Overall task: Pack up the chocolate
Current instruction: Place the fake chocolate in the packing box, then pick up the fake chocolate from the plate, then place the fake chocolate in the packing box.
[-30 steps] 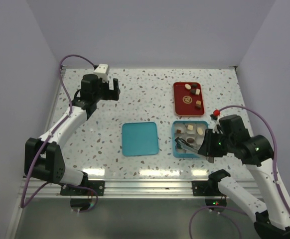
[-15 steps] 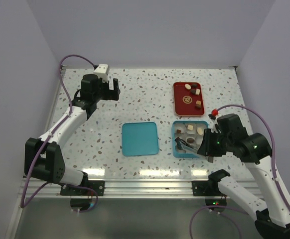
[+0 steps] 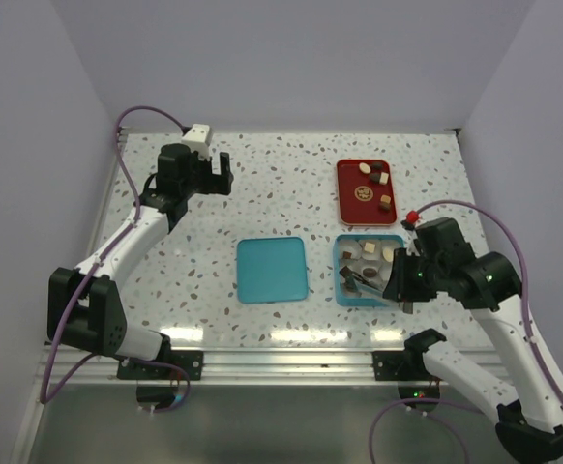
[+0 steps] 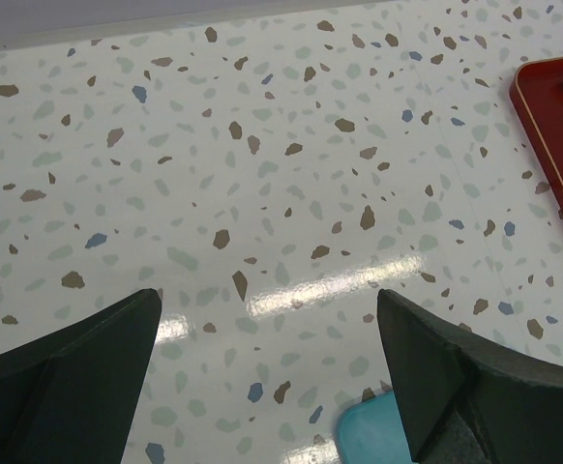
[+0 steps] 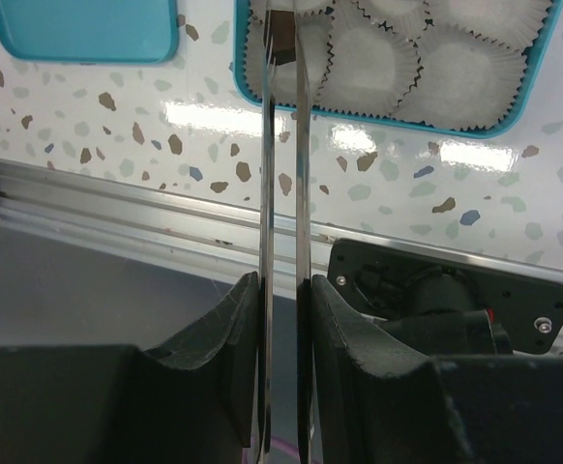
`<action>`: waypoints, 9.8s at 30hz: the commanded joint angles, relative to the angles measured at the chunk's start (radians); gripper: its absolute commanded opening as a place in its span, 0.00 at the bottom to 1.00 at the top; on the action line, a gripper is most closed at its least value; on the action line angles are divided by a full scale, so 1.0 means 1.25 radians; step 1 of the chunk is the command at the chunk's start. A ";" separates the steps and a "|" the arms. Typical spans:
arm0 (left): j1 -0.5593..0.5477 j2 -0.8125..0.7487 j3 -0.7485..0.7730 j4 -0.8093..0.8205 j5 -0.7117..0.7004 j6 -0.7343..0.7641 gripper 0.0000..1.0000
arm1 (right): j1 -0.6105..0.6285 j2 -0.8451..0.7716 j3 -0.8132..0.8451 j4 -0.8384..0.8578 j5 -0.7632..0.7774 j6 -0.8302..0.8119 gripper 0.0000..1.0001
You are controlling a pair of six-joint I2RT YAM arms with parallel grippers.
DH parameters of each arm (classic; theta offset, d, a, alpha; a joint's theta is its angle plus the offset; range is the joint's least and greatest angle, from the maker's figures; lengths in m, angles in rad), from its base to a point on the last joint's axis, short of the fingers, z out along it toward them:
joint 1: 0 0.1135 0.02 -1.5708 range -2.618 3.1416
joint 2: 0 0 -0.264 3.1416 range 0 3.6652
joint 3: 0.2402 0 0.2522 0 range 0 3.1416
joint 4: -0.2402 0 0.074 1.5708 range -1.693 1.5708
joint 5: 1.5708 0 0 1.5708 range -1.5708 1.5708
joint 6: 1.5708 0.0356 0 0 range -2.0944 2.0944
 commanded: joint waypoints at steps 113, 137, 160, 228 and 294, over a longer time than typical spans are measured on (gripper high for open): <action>-0.003 0.034 0.037 0.001 -0.031 0.004 1.00 | -0.207 0.741 0.425 0.608 0.115 -0.283 0.38; -0.003 0.039 0.038 -0.005 -0.029 0.005 1.00 | -0.264 0.751 0.353 0.640 0.060 -0.310 0.36; -0.003 0.034 0.041 -0.008 -0.031 0.008 1.00 | -0.278 0.770 0.333 0.649 0.088 -0.343 0.35; -0.003 0.024 0.038 -0.008 -0.027 0.007 1.00 | -0.270 0.702 0.297 0.647 0.125 -0.329 0.17; -0.002 0.028 0.026 0.035 0.038 -0.022 1.00 | -0.241 0.101 0.163 -0.180 0.041 -0.124 0.21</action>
